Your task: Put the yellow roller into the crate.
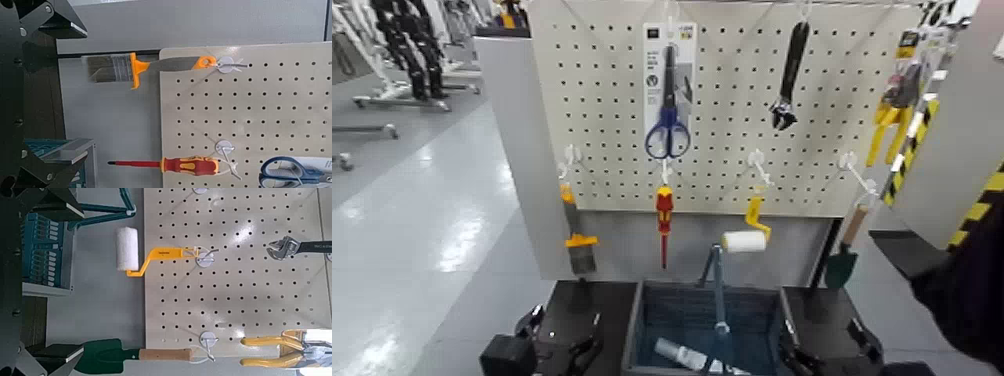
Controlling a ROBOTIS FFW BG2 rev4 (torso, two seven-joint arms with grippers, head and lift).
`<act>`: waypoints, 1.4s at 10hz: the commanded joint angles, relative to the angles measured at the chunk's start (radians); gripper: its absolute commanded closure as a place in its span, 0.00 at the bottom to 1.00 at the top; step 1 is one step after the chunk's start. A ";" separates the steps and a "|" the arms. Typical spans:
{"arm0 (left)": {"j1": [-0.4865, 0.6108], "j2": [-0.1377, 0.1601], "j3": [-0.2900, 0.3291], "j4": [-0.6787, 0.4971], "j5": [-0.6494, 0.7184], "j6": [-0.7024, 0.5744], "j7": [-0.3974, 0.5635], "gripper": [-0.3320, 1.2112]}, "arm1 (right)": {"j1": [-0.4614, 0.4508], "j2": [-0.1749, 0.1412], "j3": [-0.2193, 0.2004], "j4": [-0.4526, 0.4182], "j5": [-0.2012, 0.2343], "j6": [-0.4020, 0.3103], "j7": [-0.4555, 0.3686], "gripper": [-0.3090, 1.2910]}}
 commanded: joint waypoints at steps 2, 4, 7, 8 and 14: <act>0.001 0.000 0.002 0.000 0.002 0.006 0.000 0.36 | 0.001 0.002 -0.003 0.000 0.004 -0.006 -0.004 0.27; 0.001 0.000 0.003 0.000 0.007 0.011 -0.009 0.36 | -0.002 0.000 -0.004 -0.002 0.004 0.000 -0.004 0.27; -0.001 -0.002 0.006 0.002 0.014 0.012 -0.020 0.36 | -0.046 0.000 -0.061 -0.014 -0.002 0.074 0.103 0.27; -0.003 0.000 0.006 0.002 0.016 0.012 -0.020 0.36 | -0.068 0.002 -0.082 -0.014 -0.005 0.104 0.151 0.27; -0.004 -0.002 0.006 0.005 0.019 0.012 -0.025 0.36 | -0.258 -0.060 -0.153 0.015 -0.007 0.310 0.407 0.27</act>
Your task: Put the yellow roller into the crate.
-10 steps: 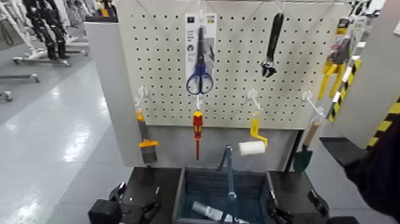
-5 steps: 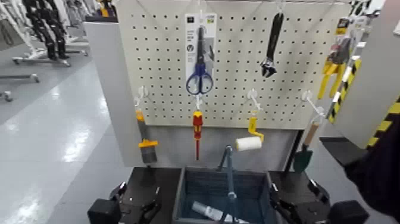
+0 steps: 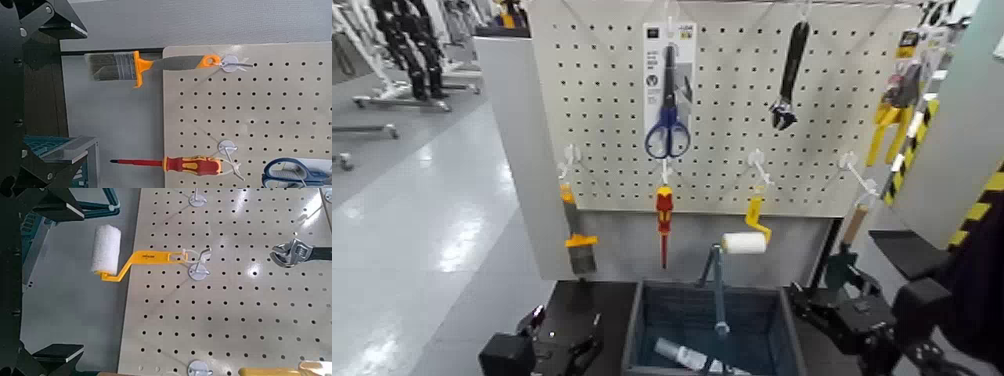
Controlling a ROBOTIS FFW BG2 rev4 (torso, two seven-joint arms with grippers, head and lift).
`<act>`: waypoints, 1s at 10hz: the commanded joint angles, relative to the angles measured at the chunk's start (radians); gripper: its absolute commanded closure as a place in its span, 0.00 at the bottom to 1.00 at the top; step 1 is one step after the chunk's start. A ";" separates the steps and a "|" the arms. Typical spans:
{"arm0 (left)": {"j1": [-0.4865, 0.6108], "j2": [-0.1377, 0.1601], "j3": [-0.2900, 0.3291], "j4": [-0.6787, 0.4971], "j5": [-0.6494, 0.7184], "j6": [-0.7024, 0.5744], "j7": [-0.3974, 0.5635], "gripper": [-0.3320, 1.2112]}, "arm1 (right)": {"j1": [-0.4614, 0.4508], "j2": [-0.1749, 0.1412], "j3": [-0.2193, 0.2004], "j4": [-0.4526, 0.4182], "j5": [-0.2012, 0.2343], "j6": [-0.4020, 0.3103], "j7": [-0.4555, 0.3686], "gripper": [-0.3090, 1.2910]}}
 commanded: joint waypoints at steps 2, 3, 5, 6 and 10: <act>-0.006 0.000 -0.002 0.006 0.005 0.000 -0.006 0.36 | -0.120 -0.055 0.007 0.083 -0.022 0.054 0.084 0.27; -0.009 0.000 -0.003 0.009 0.005 -0.002 -0.009 0.36 | -0.155 -0.072 0.015 0.116 -0.035 0.057 0.107 0.27; -0.015 0.000 -0.005 0.017 0.005 -0.005 -0.015 0.36 | -0.222 -0.103 0.038 0.183 -0.059 0.048 0.155 0.27; -0.018 0.000 -0.005 0.020 0.005 -0.006 -0.018 0.36 | -0.253 -0.118 0.055 0.209 -0.061 0.050 0.175 0.27; -0.026 -0.002 -0.009 0.031 0.011 -0.009 -0.024 0.36 | -0.373 -0.158 0.119 0.344 -0.108 0.011 0.222 0.27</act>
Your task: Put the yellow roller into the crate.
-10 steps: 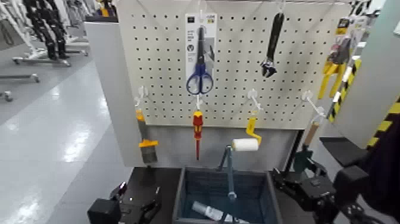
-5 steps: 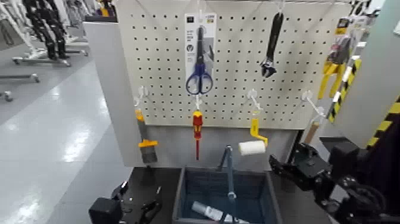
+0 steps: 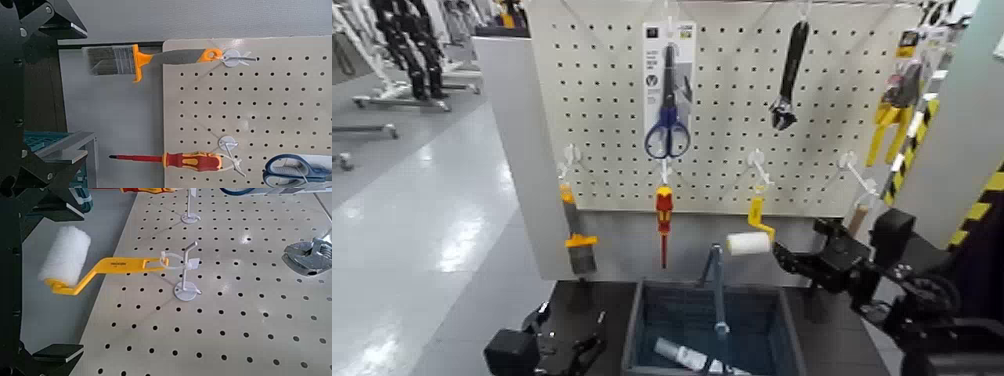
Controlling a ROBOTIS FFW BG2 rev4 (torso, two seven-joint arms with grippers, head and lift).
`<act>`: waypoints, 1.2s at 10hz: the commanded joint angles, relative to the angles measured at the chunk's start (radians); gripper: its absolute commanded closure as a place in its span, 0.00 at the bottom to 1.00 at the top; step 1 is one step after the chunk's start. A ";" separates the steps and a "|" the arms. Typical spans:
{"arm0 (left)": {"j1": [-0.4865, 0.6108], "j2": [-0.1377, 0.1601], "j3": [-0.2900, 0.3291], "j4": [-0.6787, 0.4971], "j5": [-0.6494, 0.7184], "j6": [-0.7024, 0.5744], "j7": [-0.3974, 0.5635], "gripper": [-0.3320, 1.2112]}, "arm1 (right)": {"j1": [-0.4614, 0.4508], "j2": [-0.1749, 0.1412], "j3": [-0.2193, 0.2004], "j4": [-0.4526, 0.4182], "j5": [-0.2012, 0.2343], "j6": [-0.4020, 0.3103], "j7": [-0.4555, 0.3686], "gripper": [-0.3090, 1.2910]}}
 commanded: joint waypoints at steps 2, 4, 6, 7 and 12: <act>-0.003 0.000 -0.001 0.003 0.002 0.000 -0.003 0.36 | -0.105 -0.014 0.063 0.138 -0.040 -0.050 0.035 0.27; -0.006 0.000 -0.004 0.006 0.004 0.000 -0.004 0.36 | -0.160 -0.015 0.095 0.230 -0.065 -0.084 0.057 0.27; -0.008 -0.001 -0.008 0.004 0.010 0.001 -0.006 0.36 | -0.208 -0.020 0.118 0.294 -0.085 -0.098 0.084 0.27; -0.011 -0.001 -0.008 0.006 0.010 0.001 -0.006 0.36 | -0.231 -0.020 0.133 0.325 -0.094 -0.104 0.095 0.27; -0.020 -0.001 -0.016 0.007 0.010 0.004 -0.008 0.36 | -0.309 -0.018 0.186 0.444 -0.149 -0.132 0.147 0.28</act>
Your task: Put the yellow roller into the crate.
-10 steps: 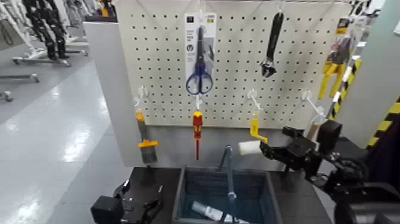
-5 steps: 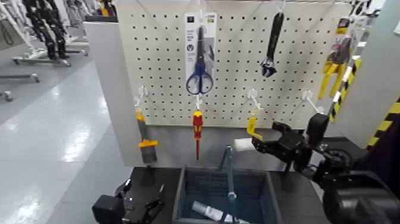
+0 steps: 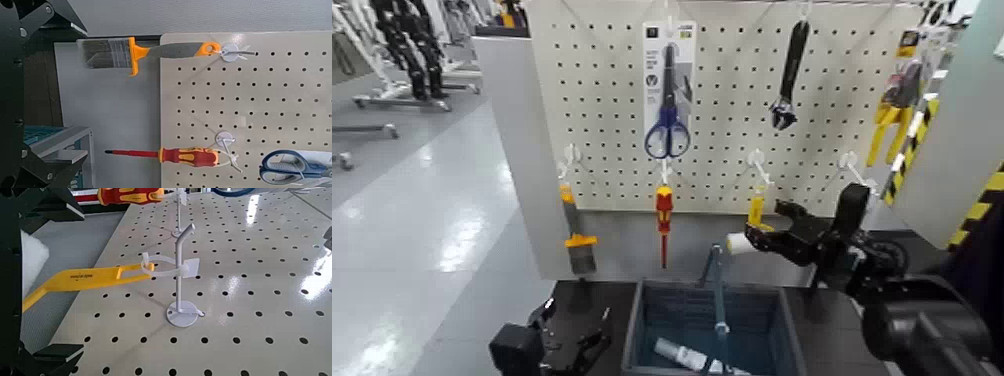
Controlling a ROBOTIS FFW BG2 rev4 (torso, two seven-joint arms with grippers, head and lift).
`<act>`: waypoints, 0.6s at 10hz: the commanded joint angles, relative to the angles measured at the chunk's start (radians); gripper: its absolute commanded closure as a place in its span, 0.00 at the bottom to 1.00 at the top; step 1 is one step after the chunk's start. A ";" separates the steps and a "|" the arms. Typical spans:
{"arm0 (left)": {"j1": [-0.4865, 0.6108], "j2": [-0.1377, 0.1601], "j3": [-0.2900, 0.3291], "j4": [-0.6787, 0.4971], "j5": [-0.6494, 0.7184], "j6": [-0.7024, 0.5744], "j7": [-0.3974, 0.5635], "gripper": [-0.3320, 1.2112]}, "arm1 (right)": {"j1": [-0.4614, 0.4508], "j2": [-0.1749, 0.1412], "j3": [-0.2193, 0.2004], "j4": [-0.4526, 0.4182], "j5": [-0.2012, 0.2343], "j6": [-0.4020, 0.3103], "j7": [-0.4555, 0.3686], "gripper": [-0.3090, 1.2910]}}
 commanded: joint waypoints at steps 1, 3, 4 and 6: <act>-0.004 0.000 -0.003 0.004 0.000 0.001 -0.002 0.36 | -0.036 0.003 0.016 0.064 -0.016 -0.021 0.022 0.30; -0.005 0.002 -0.003 0.004 0.002 0.001 -0.005 0.36 | -0.059 0.010 0.022 0.108 -0.019 -0.037 0.045 0.44; -0.005 0.002 0.000 0.004 0.003 0.001 -0.005 0.36 | -0.059 0.012 0.027 0.107 -0.019 -0.037 0.044 0.64; -0.004 0.002 0.002 0.004 0.005 0.001 -0.008 0.36 | -0.056 0.013 0.032 0.088 -0.008 -0.027 0.027 0.89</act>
